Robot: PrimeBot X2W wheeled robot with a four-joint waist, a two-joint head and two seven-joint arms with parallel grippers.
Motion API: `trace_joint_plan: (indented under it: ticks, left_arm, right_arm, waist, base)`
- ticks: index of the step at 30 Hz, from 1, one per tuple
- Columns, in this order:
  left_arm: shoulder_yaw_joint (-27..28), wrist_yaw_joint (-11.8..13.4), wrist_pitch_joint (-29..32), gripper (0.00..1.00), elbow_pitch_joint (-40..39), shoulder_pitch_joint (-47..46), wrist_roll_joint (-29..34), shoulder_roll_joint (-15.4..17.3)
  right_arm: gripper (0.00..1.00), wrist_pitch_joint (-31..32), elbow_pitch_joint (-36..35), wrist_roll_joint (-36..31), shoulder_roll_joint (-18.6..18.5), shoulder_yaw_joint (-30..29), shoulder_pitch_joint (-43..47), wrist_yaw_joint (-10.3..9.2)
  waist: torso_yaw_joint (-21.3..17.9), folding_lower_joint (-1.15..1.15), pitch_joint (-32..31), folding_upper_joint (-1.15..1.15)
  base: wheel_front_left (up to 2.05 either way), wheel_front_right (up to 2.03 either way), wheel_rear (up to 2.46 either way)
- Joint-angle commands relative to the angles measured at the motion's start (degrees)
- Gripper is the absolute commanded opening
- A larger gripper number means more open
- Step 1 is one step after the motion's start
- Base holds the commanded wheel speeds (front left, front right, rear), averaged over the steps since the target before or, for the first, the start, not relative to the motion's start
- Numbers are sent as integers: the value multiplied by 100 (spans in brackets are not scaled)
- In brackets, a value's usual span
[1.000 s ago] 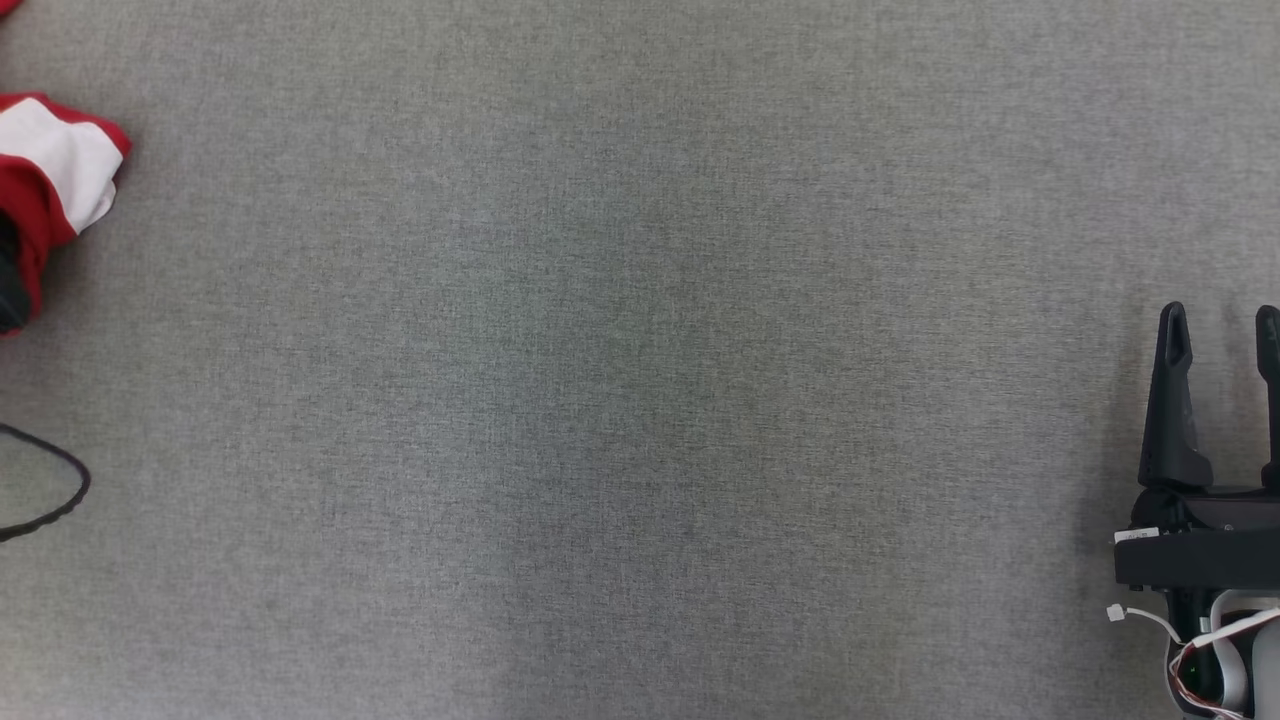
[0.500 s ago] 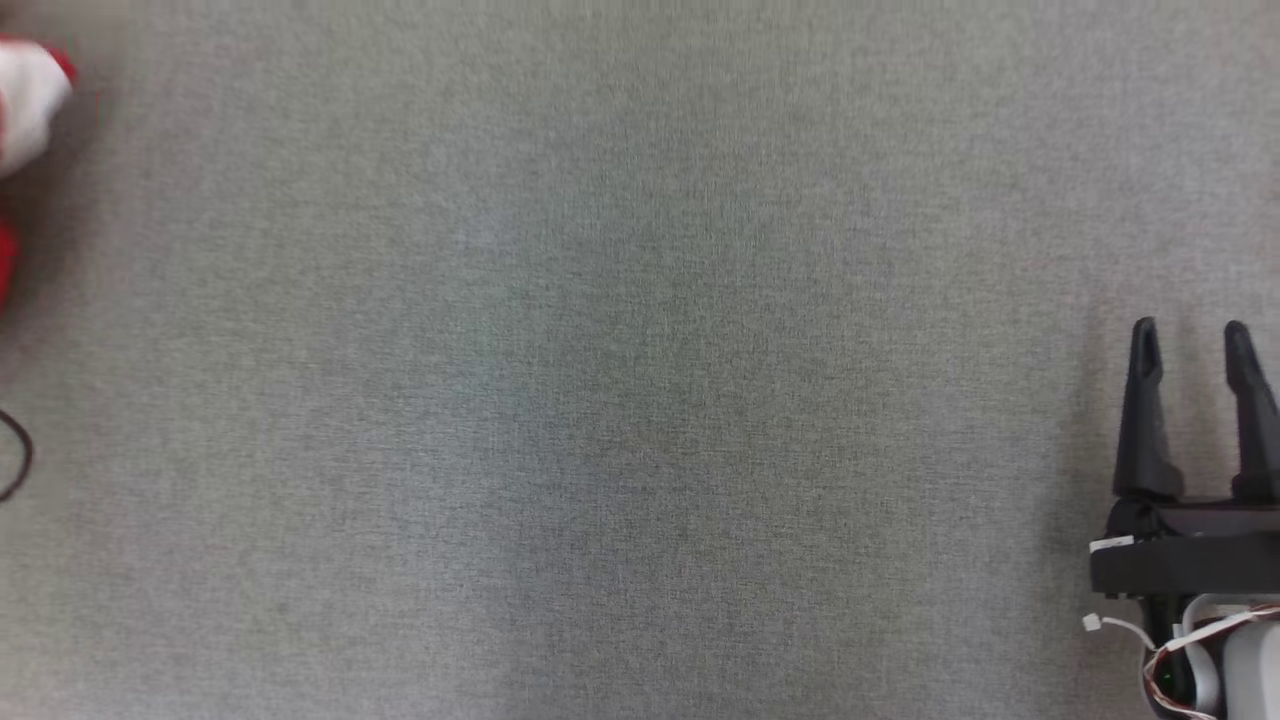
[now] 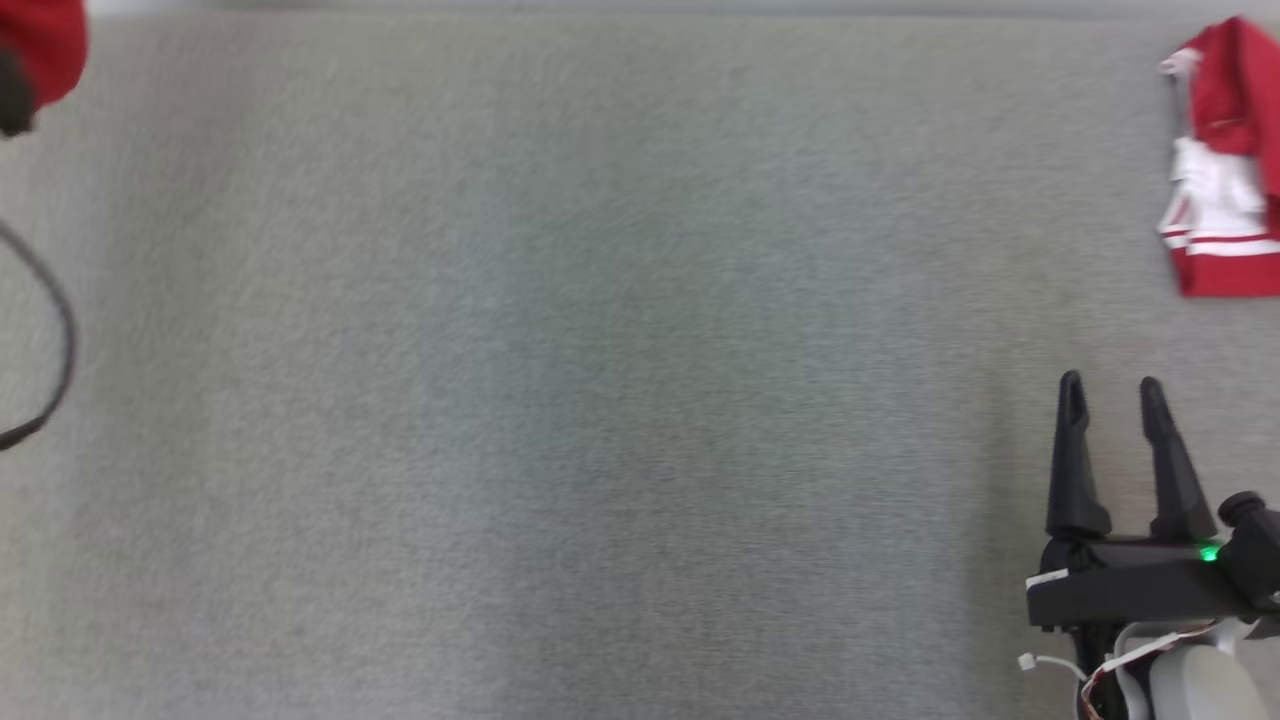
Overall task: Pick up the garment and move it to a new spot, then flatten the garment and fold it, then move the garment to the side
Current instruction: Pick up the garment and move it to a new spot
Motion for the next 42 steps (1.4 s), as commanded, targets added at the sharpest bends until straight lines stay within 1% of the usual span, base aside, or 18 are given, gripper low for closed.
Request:
trace_joint_plan:
  ticks: [1,4,10,16,17,23,30,33,37,38,39,40,42]
  left_arm:
    - [-72,-13,27,0,-171,-52,-21,-154]
    - [-201,-21,127,0,-533,52,-90,-370]
    - [-587,-11,329,0,-1167,434,-123,-962]
    - [-942,84,418,0,-1551,953,-237,-1570]
    - [-942,84,418,0,-1551,953,-237,-1570]
    - [-1154,167,338,0,-1659,1580,-409,-1982]
    - [-1265,268,65,0,-1372,2537,-612,-2215]
    - [-1407,289,-63,0,-1237,2997,-641,-2325]
    - [-1840,205,-111,0,-1017,3416,-516,-2455]
    - [-1923,191,-168,32,-986,3466,-477,-2485]
    - [-2016,168,-220,96,-968,3494,-450,-2515]
    - [-2065,164,-261,100,-947,3543,-479,-2548]
    - [-2155,149,-399,100,-968,3551,-451,-2583]
  right_arm:
    - [100,-47,67,78,40,10,75,-17]
    - [100,-90,203,119,85,72,113,-17]
    - [100,-126,361,182,132,101,220,-17]
    - [100,-135,328,230,155,63,295,-17]
    - [100,-135,328,230,155,63,295,-17]
    - [100,-136,275,255,166,66,324,-17]
    - [100,-137,300,384,169,146,252,-17]
    - [100,-137,319,418,167,128,265,-17]
    - [100,-137,357,397,169,101,290,-17]
    - [100,-137,364,382,168,112,279,-17]
    - [100,-137,360,366,165,103,270,-17]
    - [100,-137,365,347,166,118,262,-17]
    - [100,-137,368,320,166,113,275,-17]
  waist:
    - [-357,1,-332,0]
    - [-625,1,-502,0]
    - [-1130,1,-699,0]
    - [-1450,1,-751,0]
    - [-1450,1,-751,0]
    - [-1585,1,-723,0]
    - [-1644,1,-654,0]
    - [-1615,1,-649,0]
    - [-1493,1,-689,0]
    - [-1460,1,-708,0]
    - [-1415,1,-734,0]
    - [-1383,1,-760,0]
    - [-1298,1,-832,0]
  base:
    - [0,0,0]
    - [0,0,0]
    - [0,0,0]
    - [0,0,0]
    - [0,0,0]
    - [0,0,0]
    - [0,0,0]
    - [0,0,0]
    - [0,0,0]
    - [0,0,0]
    - [0,0,0]
    - [0,0,0]
    - [0,0,0]
